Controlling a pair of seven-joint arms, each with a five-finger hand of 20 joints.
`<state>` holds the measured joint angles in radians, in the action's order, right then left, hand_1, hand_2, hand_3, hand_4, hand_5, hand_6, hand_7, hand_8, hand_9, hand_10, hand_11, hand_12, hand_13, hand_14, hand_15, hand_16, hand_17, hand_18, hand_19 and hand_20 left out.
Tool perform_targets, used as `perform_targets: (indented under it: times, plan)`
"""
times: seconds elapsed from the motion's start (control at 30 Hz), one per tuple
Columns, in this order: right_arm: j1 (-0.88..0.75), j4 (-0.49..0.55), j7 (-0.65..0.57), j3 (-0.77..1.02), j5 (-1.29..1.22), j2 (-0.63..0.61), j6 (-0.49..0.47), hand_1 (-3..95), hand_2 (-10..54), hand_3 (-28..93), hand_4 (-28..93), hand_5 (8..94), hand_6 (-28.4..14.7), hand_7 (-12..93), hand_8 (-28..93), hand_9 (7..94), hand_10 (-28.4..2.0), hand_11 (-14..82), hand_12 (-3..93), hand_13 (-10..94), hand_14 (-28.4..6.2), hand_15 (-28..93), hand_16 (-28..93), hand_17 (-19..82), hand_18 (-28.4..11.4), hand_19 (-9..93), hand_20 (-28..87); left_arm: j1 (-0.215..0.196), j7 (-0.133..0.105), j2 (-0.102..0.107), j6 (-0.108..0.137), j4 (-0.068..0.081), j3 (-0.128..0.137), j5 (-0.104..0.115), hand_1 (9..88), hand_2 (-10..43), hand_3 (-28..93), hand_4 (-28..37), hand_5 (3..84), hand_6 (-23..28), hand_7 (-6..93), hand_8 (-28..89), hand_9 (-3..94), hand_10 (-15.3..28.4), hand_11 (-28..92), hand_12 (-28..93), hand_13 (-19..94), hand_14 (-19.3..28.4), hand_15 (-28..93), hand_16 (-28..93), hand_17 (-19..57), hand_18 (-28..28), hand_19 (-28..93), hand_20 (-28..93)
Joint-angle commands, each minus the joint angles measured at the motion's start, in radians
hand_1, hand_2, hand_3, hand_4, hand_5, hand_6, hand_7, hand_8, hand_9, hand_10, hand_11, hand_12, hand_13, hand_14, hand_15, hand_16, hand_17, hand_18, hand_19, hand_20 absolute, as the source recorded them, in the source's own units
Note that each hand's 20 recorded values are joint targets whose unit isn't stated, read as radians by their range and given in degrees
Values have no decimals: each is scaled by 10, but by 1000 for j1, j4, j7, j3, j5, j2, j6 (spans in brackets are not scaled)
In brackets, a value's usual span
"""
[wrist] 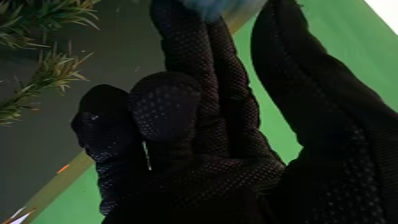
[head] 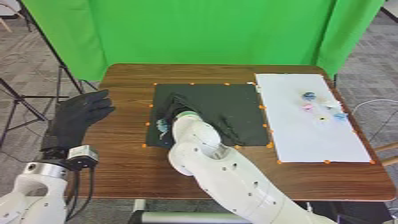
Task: Arrange flowers
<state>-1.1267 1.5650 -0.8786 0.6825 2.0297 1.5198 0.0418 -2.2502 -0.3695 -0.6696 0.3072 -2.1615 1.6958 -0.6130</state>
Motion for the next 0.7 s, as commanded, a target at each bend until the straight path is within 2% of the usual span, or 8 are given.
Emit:
perform_targets:
  times: [0.03, 0.2, 0.27, 0.37, 0.5, 0.63, 0.67, 0.7]
  plan:
    - [4, 7, -5, 3, 9, 4, -10, 410, -95, 785, -283, 677, -55, 252, -116, 730, -149, 331, 192, 735, -70, 760, 244, 519, -152, 932, 440, -2, 14, -8, -9, -2, 3, -6, 276, 46, 828, -201, 436, 124, 203, -113, 378, 211, 374, 90, 255, 271, 640, -142, -98, 225, 607, 75]
    - [8, 6, -4, -12, 37, -3, -4, 405, -95, 785, -283, 675, -58, 248, -120, 728, -151, 328, 187, 731, -76, 759, 241, 515, -157, 932, 434, -21, 8, -5, -4, -8, 13, -6, 276, 47, 828, -200, 436, 124, 203, -114, 379, 211, 374, 90, 255, 271, 641, -142, -98, 225, 607, 75]
    - [13, 12, 1, -27, 46, -14, -2, 405, -95, 784, -283, 675, -58, 248, -119, 726, -153, 327, 186, 729, -78, 759, 240, 514, -158, 932, 432, -41, 8, -8, -4, -14, 29, -7, 275, 46, 828, -200, 436, 125, 203, -114, 379, 211, 375, 90, 255, 271, 641, -142, -98, 225, 607, 75]
    - [25, 33, 22, -60, 73, -37, -1, 404, -95, 784, -283, 675, -60, 246, -119, 726, -156, 326, 185, 729, -79, 757, 238, 511, -162, 932, 429, -117, -1, -11, 10, -31, 85, 0, 275, 46, 829, -200, 436, 125, 203, -114, 379, 211, 374, 89, 255, 272, 640, -142, -98, 225, 607, 75]
    - [54, 67, 76, -114, 150, -76, 6, 397, -95, 783, -283, 676, -62, 243, -119, 725, -157, 326, 185, 727, -86, 755, 235, 509, -167, 932, 422, -243, -37, -30, 36, -56, 171, 14, 275, 46, 829, -199, 436, 125, 202, -113, 384, 215, 381, 93, 266, 278, 650, -141, -98, 226, 608, 76]
    - [66, 132, 160, -148, 213, -127, -24, 369, -86, 794, -279, 676, -67, 238, -118, 715, -169, 327, 187, 716, -100, 755, 232, 496, -181, 932, 417, -362, -81, -57, 68, -82, 234, 35, 277, 47, 825, -198, 438, 125, 198, -111, 393, 218, 388, 99, 279, 280, 665, -139, -93, 226, 611, 79]
    - [77, 152, 168, -165, 221, -148, -29, 355, -75, 793, -276, 672, -70, 234, -118, 709, -175, 326, 187, 711, -105, 755, 231, 490, -185, 932, 415, -378, -82, -64, 66, -84, 242, 38, 277, 47, 824, -198, 439, 126, 198, -110, 394, 219, 389, 99, 282, 280, 667, -138, -92, 227, 612, 80]
    - [72, 170, 197, -161, 236, -158, -53, 346, -69, 794, -272, 670, -73, 229, -118, 700, -179, 325, 188, 703, -110, 757, 231, 484, -190, 932, 413, -398, -94, -69, 71, -87, 246, 42, 277, 47, 824, -198, 440, 126, 198, -110, 394, 219, 389, 100, 282, 281, 669, -139, -92, 227, 613, 81]
